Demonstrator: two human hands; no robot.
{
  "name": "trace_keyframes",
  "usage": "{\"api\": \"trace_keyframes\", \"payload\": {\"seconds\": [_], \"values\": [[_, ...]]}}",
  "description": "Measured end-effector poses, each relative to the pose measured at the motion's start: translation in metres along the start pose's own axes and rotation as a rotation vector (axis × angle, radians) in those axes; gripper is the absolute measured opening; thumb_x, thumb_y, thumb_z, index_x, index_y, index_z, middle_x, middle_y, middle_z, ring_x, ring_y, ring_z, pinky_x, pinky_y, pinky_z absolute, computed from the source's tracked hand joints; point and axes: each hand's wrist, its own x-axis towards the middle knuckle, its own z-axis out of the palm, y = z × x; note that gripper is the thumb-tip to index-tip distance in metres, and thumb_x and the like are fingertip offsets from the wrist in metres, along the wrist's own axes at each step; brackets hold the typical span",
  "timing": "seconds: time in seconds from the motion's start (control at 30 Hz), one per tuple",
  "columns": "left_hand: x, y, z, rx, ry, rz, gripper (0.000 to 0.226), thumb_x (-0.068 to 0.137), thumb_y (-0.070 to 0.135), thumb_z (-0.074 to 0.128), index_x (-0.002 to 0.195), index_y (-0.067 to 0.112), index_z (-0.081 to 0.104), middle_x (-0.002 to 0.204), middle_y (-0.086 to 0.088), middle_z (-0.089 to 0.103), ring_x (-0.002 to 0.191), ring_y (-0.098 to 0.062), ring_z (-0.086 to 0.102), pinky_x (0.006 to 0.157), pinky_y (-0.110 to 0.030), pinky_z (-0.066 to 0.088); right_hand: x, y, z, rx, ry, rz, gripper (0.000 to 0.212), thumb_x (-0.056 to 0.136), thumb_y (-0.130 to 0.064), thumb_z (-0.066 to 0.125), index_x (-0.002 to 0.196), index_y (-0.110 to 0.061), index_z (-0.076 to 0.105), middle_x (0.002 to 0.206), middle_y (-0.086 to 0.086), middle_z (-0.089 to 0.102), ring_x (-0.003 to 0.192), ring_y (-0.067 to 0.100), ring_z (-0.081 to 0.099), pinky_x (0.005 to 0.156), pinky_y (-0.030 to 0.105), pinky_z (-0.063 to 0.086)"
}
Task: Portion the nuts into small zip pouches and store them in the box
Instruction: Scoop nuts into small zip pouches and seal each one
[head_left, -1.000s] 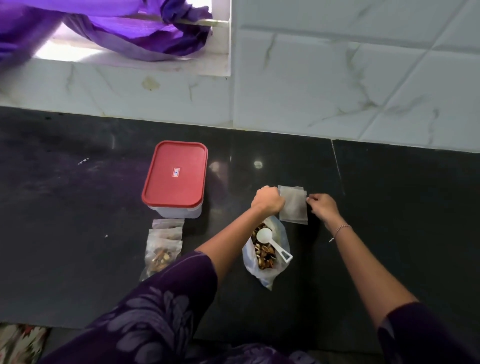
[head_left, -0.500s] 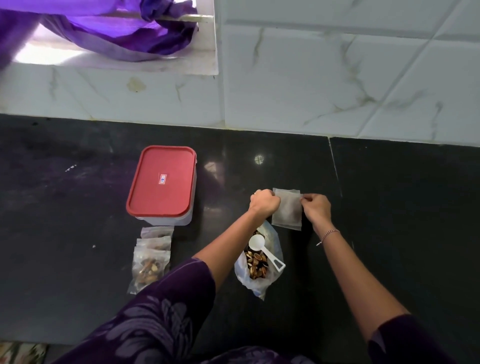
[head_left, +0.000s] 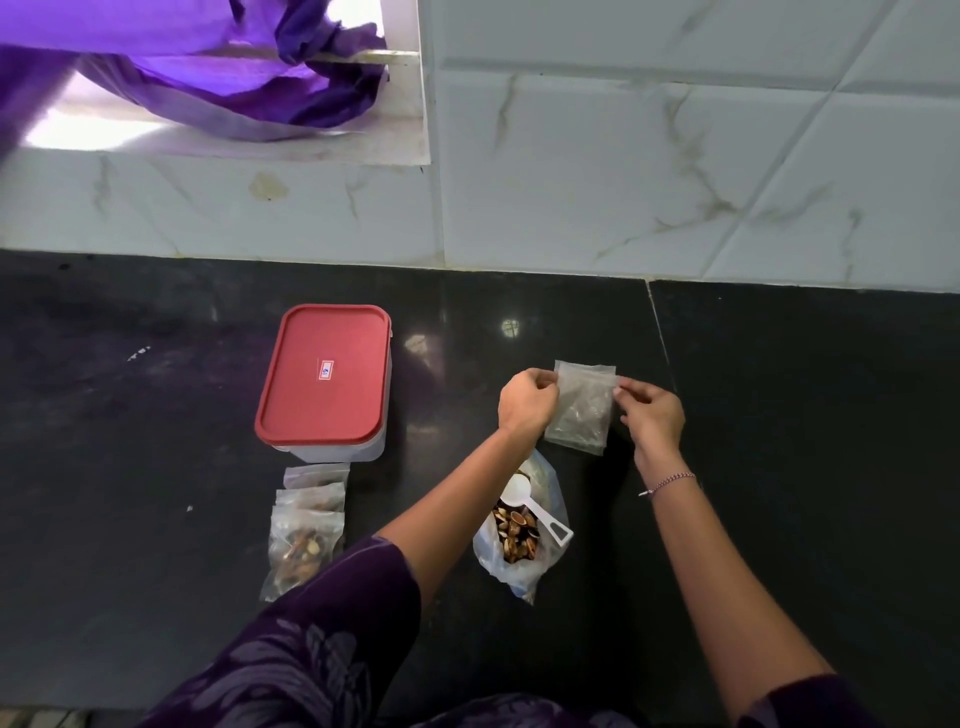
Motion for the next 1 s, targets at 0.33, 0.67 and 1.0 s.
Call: {"api": "trace_keyframes", "payload": {"seconds": [0.33,0.67,1.0], "values": [[-0.024,0.002,-0.010,-0.025,0.054,0.105,0.027,0.091,0.008,0.052,0.114,0.016,0.064,0.107,0.003,0.067,0.100,-0.011,0.060,0.086,-0.024,0.049,-0.023,-0.011,-0.010,0.024,0.002,-0.077,0.018,0.085,-0.004,0.066,0.099,-0.015,0.069,0.094,0.001,0.069,0.087,0.013,0.065,0.085,0.031,0.055],[-0.032,0.007,-0.014,-0.106,0.017,0.080,0.021,0.092,0.010,0.057,0.112,0.015,0.058,0.104,0.001,0.064,0.098,-0.016,0.063,0.080,-0.029,0.056,-0.031,-0.029,-0.010,-0.028,-0.017,-0.116,0.012,0.085,-0.007,0.068,0.092,-0.016,0.069,0.093,0.004,0.070,0.078,0.010,0.064,0.073,0.026,0.055],[-0.052,-0.001,-0.034,-0.126,0.083,0.209,0.014,0.094,0.013,0.055,0.105,0.021,0.060,0.099,0.005,0.065,0.094,-0.011,0.061,0.074,-0.024,0.054,-0.063,-0.030,-0.008,0.127,-0.236,0.000,0.021,0.085,-0.010,0.069,0.105,-0.006,0.068,0.091,0.006,0.068,0.074,0.010,0.061,0.065,0.021,0.051]]}}
